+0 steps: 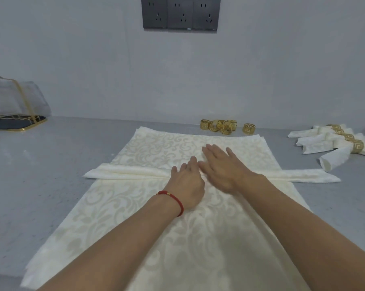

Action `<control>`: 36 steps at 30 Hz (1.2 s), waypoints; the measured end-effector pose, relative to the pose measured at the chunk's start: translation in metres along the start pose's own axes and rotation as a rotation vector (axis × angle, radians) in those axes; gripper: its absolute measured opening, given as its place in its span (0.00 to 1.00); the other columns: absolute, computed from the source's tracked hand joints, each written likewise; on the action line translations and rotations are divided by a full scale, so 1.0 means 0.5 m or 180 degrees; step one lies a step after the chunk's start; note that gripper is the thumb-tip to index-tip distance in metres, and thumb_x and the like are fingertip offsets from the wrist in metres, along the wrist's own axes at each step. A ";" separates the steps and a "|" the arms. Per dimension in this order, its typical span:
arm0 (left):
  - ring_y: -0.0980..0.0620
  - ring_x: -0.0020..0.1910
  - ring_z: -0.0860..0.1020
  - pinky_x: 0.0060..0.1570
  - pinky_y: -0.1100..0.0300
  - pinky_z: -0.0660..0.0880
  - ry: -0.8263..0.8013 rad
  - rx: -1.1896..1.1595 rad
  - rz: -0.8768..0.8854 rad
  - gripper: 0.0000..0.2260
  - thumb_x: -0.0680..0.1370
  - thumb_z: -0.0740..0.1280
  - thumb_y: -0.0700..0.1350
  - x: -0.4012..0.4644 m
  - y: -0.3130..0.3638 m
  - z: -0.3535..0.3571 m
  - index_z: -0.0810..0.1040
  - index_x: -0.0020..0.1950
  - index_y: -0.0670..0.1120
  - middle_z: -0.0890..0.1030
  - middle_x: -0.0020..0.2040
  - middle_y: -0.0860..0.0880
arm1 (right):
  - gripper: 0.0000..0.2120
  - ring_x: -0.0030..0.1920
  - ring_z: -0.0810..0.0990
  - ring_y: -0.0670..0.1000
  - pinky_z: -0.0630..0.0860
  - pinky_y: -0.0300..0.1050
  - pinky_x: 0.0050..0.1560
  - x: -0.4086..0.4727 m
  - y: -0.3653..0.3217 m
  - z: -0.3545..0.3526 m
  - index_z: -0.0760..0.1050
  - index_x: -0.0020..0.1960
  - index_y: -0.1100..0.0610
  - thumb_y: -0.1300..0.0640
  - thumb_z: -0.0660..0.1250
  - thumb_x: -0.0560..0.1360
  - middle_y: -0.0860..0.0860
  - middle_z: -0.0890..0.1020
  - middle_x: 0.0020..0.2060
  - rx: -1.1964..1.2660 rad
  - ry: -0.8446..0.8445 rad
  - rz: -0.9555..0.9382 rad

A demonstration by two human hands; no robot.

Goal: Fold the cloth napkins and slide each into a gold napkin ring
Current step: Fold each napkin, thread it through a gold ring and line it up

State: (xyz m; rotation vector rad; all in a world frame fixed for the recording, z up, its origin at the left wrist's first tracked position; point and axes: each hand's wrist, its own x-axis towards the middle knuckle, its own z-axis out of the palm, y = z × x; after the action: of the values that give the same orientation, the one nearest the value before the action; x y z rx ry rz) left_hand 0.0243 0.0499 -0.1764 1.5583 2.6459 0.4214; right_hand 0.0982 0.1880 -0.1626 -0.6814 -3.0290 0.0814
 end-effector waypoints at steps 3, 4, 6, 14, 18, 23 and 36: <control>0.43 0.49 0.73 0.49 0.56 0.69 0.0288 -0.0426 -0.0398 0.15 0.80 0.55 0.36 0.007 -0.002 -0.024 0.70 0.66 0.42 0.75 0.50 0.43 | 0.32 0.83 0.37 0.50 0.38 0.56 0.81 -0.003 0.003 0.042 0.39 0.84 0.54 0.39 0.39 0.86 0.50 0.42 0.84 0.0159 -0.0126 0.0006; 0.44 0.47 0.74 0.46 0.55 0.70 0.0399 -0.0378 -0.0462 0.13 0.80 0.55 0.36 0.010 -0.002 -0.031 0.73 0.61 0.43 0.74 0.47 0.45 | 0.32 0.82 0.36 0.49 0.37 0.56 0.81 0.001 0.007 0.045 0.39 0.84 0.53 0.39 0.39 0.85 0.50 0.41 0.84 0.0190 -0.0102 0.0034; 0.42 0.49 0.76 0.46 0.53 0.72 0.0460 -0.0155 -0.0549 0.09 0.80 0.58 0.39 0.015 -0.003 -0.039 0.77 0.57 0.44 0.73 0.48 0.46 | 0.33 0.82 0.35 0.49 0.36 0.57 0.81 0.008 0.011 0.047 0.39 0.84 0.52 0.38 0.39 0.85 0.49 0.40 0.83 0.0255 -0.0102 0.0039; 0.46 0.44 0.77 0.41 0.55 0.75 -0.0705 0.0620 -0.0551 0.10 0.81 0.62 0.51 0.087 -0.005 -0.093 0.76 0.53 0.44 0.78 0.51 0.45 | 0.34 0.82 0.35 0.49 0.35 0.59 0.81 0.016 0.013 0.051 0.40 0.84 0.51 0.36 0.42 0.84 0.49 0.41 0.84 0.0351 -0.0033 0.0064; 0.48 0.32 0.78 0.27 0.61 0.72 -0.1352 0.1238 -0.0324 0.13 0.81 0.59 0.48 0.104 0.020 -0.129 0.77 0.57 0.41 0.82 0.49 0.45 | 0.36 0.82 0.34 0.47 0.34 0.57 0.81 0.019 0.020 0.043 0.41 0.84 0.51 0.37 0.48 0.83 0.48 0.41 0.83 0.0747 -0.0065 0.0029; 0.47 0.30 0.79 0.31 0.60 0.76 -0.1674 0.1130 -0.0302 0.05 0.76 0.68 0.44 0.130 0.052 -0.158 0.77 0.47 0.42 0.83 0.38 0.45 | 0.41 0.82 0.35 0.50 0.36 0.58 0.81 0.016 0.023 0.033 0.44 0.84 0.51 0.33 0.54 0.81 0.51 0.42 0.84 0.0808 0.0018 -0.0031; 0.46 0.44 0.82 0.52 0.49 0.78 -0.2020 -0.1434 0.0168 0.11 0.79 0.71 0.44 0.128 -0.053 -0.155 0.80 0.59 0.41 0.84 0.45 0.40 | 0.26 0.80 0.60 0.51 0.58 0.53 0.79 -0.002 0.060 -0.007 0.65 0.78 0.49 0.50 0.65 0.82 0.47 0.64 0.79 0.2374 -0.0136 -0.0105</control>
State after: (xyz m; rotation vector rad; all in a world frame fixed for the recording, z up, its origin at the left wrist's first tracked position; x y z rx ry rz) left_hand -0.0433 0.0764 -0.1020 1.3323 1.8806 0.4020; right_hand 0.1121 0.2148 -0.1607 -0.5438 -2.7037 1.1506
